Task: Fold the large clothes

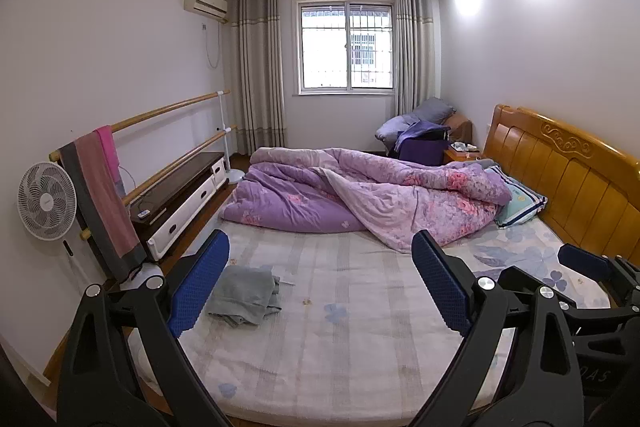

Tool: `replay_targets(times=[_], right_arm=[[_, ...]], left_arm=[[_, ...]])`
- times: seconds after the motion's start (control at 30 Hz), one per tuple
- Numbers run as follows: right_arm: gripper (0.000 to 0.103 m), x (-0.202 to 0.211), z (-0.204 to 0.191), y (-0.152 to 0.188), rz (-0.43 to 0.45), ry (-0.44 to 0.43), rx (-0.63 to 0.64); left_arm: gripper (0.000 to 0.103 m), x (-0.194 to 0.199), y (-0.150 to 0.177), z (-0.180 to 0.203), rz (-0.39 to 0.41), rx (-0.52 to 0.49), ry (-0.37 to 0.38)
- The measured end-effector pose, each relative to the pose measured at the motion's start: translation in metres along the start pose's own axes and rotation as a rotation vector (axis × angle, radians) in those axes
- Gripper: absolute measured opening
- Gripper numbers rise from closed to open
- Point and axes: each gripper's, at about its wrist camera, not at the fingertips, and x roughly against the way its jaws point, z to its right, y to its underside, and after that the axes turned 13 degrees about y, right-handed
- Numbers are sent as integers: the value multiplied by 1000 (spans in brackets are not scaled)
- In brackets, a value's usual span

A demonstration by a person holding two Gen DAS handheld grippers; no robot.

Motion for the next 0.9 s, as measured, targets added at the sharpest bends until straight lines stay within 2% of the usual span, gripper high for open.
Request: replay_targets(times=[0.9], right_arm=[[95, -1, -3, 0, -5, -3, 1]], left_arm=[[93, -1, -3, 1, -11, -5, -14]])
